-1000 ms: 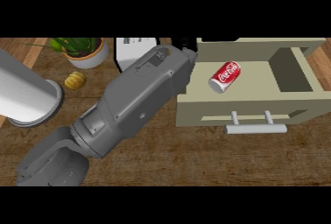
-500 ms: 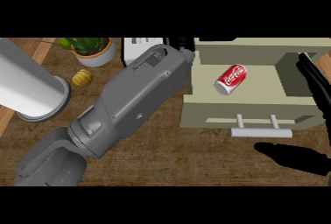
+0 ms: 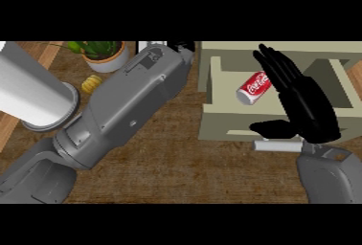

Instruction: Pick up the can, place it into the drawer and close the drawer

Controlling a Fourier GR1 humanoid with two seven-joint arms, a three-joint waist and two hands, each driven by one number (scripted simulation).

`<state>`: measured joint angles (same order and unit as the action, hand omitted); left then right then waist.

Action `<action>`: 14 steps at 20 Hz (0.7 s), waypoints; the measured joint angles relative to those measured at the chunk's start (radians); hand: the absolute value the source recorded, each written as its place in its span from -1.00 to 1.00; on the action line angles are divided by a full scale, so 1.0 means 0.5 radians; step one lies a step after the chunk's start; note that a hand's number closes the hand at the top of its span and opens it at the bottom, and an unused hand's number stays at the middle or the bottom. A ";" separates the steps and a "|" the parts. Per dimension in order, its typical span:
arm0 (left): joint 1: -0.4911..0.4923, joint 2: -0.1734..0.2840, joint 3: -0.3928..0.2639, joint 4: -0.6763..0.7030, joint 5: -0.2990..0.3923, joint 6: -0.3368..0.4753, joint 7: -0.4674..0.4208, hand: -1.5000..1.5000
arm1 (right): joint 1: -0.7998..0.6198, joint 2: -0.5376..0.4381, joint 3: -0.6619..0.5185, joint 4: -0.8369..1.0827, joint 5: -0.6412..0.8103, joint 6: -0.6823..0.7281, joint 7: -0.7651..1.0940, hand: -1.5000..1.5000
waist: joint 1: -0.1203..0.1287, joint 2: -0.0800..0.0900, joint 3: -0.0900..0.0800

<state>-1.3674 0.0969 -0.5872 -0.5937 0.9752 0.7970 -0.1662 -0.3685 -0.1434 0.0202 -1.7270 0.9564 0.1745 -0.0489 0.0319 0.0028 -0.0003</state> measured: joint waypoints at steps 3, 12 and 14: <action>0.010 0.054 -0.007 -0.060 -0.029 0.019 0.068 -1.00 | -0.119 -0.027 0.044 0.278 0.152 -0.101 -0.038 -1.00 | 0.008 -0.001 0.001; 0.168 0.283 0.001 -0.336 -0.123 0.037 0.220 -1.00 | -0.436 0.020 0.000 1.132 0.420 -0.561 -0.096 -1.00 | 0.015 0.001 0.001; 0.219 0.336 0.001 -0.403 -0.144 0.029 0.244 -1.00 | -0.518 0.017 -0.023 1.315 0.468 -0.667 -0.110 -1.00 | 0.023 -0.002 -0.002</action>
<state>-1.2578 0.2650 -0.5867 -0.7952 0.9033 0.8114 -0.0443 -0.6275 -0.1349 0.0087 -1.0695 1.1905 -0.1590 -0.1038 0.0436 0.0019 -0.0013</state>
